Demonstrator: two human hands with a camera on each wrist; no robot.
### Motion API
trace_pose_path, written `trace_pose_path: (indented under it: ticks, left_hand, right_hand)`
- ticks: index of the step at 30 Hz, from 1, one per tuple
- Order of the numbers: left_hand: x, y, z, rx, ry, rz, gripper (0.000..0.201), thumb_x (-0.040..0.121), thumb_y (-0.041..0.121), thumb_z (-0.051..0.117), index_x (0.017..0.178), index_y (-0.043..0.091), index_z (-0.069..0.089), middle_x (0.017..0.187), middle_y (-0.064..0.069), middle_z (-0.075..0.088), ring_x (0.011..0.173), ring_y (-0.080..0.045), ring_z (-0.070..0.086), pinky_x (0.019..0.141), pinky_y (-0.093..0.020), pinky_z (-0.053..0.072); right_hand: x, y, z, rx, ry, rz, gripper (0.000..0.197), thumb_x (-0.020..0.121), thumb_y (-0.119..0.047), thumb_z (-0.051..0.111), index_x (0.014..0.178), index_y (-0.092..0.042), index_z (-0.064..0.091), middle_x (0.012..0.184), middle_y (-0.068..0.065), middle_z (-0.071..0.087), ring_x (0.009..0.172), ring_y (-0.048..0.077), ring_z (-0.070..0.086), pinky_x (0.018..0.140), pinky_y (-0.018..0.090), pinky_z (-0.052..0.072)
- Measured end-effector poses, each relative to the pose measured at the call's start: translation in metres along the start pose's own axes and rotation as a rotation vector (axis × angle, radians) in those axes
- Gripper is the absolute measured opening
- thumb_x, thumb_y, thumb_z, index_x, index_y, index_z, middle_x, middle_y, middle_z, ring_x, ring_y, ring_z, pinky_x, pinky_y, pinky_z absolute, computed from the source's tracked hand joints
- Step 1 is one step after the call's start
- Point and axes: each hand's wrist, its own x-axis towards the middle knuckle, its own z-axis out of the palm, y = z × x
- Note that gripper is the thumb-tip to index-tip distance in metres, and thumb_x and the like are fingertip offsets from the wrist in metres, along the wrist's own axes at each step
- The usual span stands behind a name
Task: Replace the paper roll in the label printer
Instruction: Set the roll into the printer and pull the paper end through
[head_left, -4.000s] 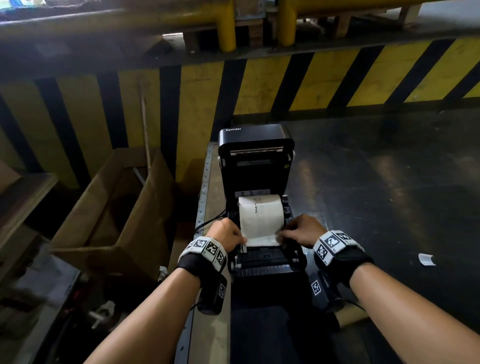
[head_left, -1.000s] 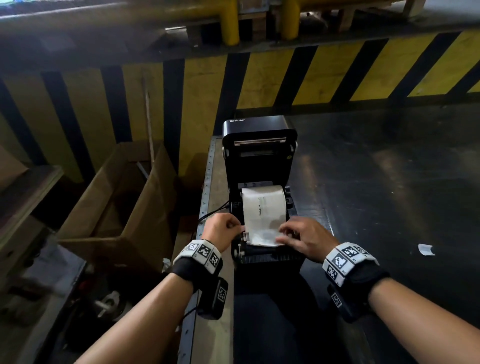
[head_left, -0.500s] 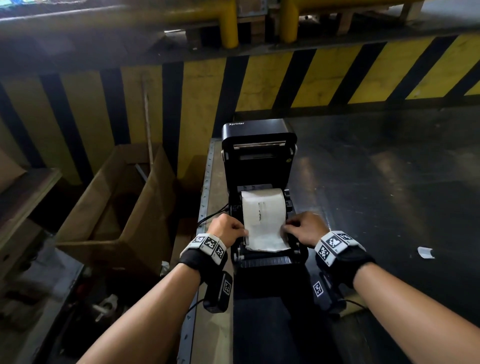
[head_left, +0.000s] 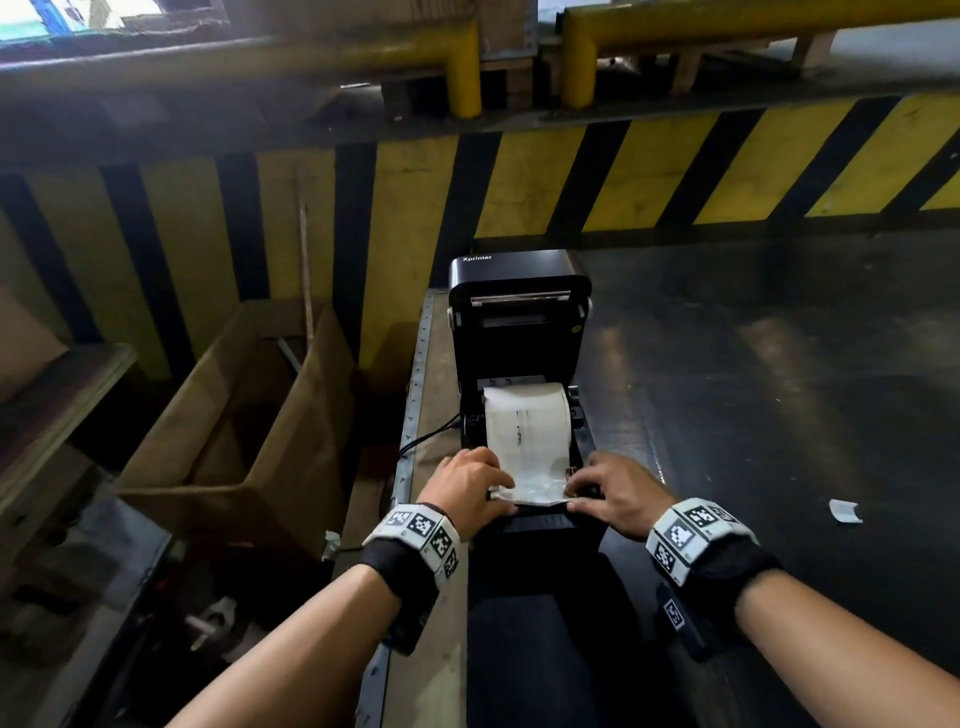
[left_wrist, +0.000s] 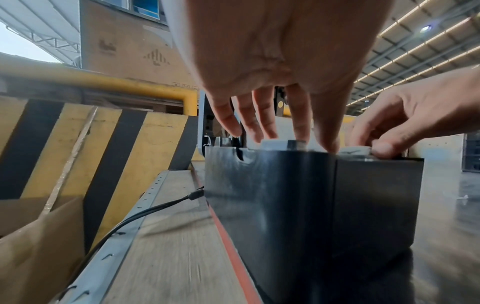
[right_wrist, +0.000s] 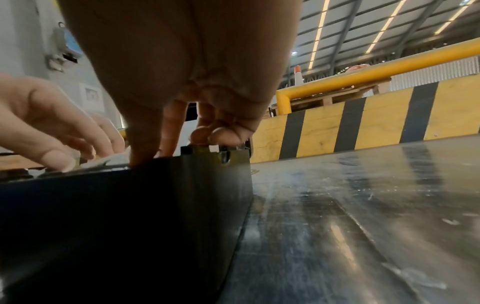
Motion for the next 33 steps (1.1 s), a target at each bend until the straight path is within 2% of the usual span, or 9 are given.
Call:
trace_pose_path:
  ticks: [4, 9, 13, 16, 20, 23, 28, 31, 33]
  left_hand:
    - [-0.003, -0.001, 0.001, 0.021, -0.019, -0.002, 0.029, 0.083, 0.045, 0.06, 0.104, 0.028, 0.071, 0.117, 0.003, 0.056, 0.112, -0.019, 0.048, 0.098, -0.036, 0.037]
    - [-0.012, 0.003, 0.002, 0.012, 0.024, -0.016, 0.028, 0.085, 0.044, 0.058, 0.104, 0.028, 0.07, 0.119, 0.004, 0.055, 0.115, -0.018, 0.047, 0.098, -0.034, 0.035]
    - [-0.022, 0.008, 0.007, 0.023, 0.088, -0.011, 0.024, 0.086, 0.039, 0.059, 0.103, 0.025, 0.068, 0.118, 0.002, 0.055, 0.115, -0.019, 0.046, 0.099, -0.034, 0.035]
    - [-0.033, 0.013, 0.012, 0.024, 0.091, 0.021, 0.021, 0.086, 0.034, 0.06, 0.1, 0.022, 0.069, 0.116, 0.001, 0.056, 0.114, -0.02, 0.047, 0.1, -0.034, 0.036]
    - [-0.049, 0.018, 0.021, 0.032, 0.111, 0.07, 0.021, 0.088, 0.033, 0.057, 0.1, 0.02, 0.069, 0.11, 0.0, 0.061, 0.108, -0.019, 0.05, 0.098, -0.033, 0.037]
    - [-0.06, 0.02, 0.026, 0.018, 0.105, 0.101, 0.021, 0.089, 0.031, 0.056, 0.099, 0.019, 0.069, 0.107, 0.0, 0.064, 0.105, -0.019, 0.053, 0.095, -0.032, 0.038]
    - [-0.074, 0.026, 0.035, -0.039, 0.077, 0.155, 0.017, 0.086, 0.028, 0.06, 0.092, 0.016, 0.071, 0.097, -0.002, 0.067, 0.093, -0.021, 0.061, 0.086, -0.033, 0.047]
    - [-0.078, 0.029, 0.037, -0.049, 0.07, 0.161, 0.016, 0.086, 0.026, 0.06, 0.091, 0.014, 0.071, 0.097, -0.003, 0.066, 0.09, -0.021, 0.062, 0.08, -0.028, 0.046]
    - [-0.079, 0.029, 0.038, -0.053, 0.06, 0.162, 0.016, 0.086, 0.025, 0.061, 0.092, 0.014, 0.071, 0.098, -0.003, 0.066, 0.089, -0.021, 0.062, 0.08, -0.03, 0.049]
  right_hand:
    - [-0.005, -0.005, -0.001, 0.044, 0.019, 0.018, 0.022, 0.081, -0.034, 0.064, 0.093, -0.017, 0.072, 0.091, -0.001, 0.058, 0.084, 0.014, 0.055, 0.076, 0.024, 0.042]
    - [-0.011, -0.013, 0.004, 0.065, 0.096, 0.034, 0.023, 0.083, -0.027, 0.062, 0.097, -0.012, 0.072, 0.095, 0.006, 0.061, 0.093, 0.02, 0.06, 0.081, 0.026, 0.044]
    - [-0.026, -0.017, 0.006, 0.082, 0.143, 0.017, 0.022, 0.084, -0.026, 0.062, 0.095, -0.011, 0.072, 0.097, 0.006, 0.064, 0.089, 0.019, 0.06, 0.083, 0.029, 0.048]
    - [-0.039, -0.017, 0.004, 0.096, 0.099, 0.017, 0.021, 0.083, -0.027, 0.064, 0.093, -0.011, 0.073, 0.09, 0.003, 0.062, 0.085, 0.018, 0.059, 0.078, 0.026, 0.048]
    - [-0.054, -0.016, 0.006, 0.099, 0.063, 0.003, 0.02, 0.082, -0.027, 0.066, 0.092, -0.011, 0.073, 0.082, -0.004, 0.057, 0.076, 0.01, 0.054, 0.064, 0.008, 0.037]
    - [-0.064, -0.016, 0.007, 0.108, 0.014, 0.009, 0.019, 0.081, -0.026, 0.067, 0.091, -0.011, 0.073, 0.087, 0.002, 0.065, 0.074, 0.007, 0.054, 0.059, 0.002, 0.036]
    - [-0.076, -0.017, 0.009, 0.094, -0.078, 0.043, 0.02, 0.08, -0.028, 0.067, 0.091, -0.013, 0.074, 0.095, 0.006, 0.07, 0.075, 0.009, 0.055, 0.056, -0.001, 0.035]
    - [-0.078, -0.016, 0.011, 0.098, -0.118, 0.061, 0.02, 0.079, -0.029, 0.069, 0.09, -0.014, 0.074, 0.094, 0.006, 0.072, 0.077, 0.009, 0.057, 0.056, 0.002, 0.036]
    - [-0.077, -0.015, 0.01, 0.1, -0.153, 0.071, 0.019, 0.078, -0.031, 0.069, 0.089, -0.016, 0.074, 0.093, 0.007, 0.073, 0.078, 0.009, 0.059, 0.059, 0.006, 0.037]
